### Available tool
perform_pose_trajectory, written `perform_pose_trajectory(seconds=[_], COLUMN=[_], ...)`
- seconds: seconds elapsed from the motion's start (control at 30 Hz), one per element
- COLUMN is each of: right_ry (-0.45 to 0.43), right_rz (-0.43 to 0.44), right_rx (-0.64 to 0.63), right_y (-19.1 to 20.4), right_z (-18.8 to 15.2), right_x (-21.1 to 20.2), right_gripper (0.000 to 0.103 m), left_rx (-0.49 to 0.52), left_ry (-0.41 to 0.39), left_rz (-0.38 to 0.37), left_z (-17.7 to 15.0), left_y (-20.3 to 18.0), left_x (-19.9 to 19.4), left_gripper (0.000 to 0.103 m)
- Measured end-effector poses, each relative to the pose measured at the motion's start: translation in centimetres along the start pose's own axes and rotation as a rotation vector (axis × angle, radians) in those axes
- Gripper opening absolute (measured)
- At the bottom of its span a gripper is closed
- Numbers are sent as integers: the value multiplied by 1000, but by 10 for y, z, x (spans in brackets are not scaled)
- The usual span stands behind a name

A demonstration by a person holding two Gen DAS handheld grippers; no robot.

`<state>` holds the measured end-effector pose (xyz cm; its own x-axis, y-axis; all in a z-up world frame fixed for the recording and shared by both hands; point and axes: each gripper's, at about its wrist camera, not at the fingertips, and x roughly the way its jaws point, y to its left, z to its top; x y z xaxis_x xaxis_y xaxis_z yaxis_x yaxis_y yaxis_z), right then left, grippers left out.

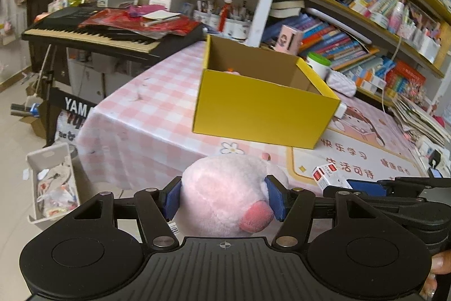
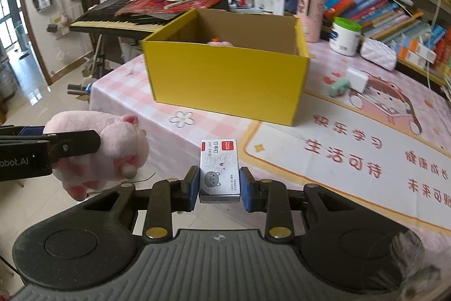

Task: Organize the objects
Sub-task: 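Carry the pig in the left tool and white box in the right tool over the yellow box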

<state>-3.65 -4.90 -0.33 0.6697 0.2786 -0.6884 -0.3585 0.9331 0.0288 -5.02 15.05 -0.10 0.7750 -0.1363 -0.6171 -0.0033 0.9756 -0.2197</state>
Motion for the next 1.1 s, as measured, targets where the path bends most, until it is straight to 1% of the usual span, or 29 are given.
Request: perform_pose_trajectory(seconds=[0.33, 0.47, 0.57, 0.73, 0.87, 0.97, 1.1], right_ry=[-3, -26, -66, -143, -208, -251, -286], right_rz=[49, 65, 67, 56, 61, 53, 36], right_rx=[-49, -64, -53, -2, 37, 36, 19], right_y=[14, 14, 9, -9, -26, -37, -54], right_z=[8, 13, 22, 51, 84, 109, 140], right_x=[7, 8, 7, 8, 9, 15, 31], right_gripper=[28, 28, 28, 28, 28, 28, 28], left_rx=[-37, -44, -40, -55, -45, -30, -14], left_ry=[-24, -52, -89, -147, -183, -202, -204], left_rz=[29, 44, 45, 23, 17, 23, 34], left_z=[3, 15, 30, 60, 86, 103, 120], left_y=[9, 10, 8, 4, -3, -10, -19], left_x=[-4, -2, -1, 8, 22, 37, 63], left_gripper=[61, 61, 61, 61, 61, 61, 61])
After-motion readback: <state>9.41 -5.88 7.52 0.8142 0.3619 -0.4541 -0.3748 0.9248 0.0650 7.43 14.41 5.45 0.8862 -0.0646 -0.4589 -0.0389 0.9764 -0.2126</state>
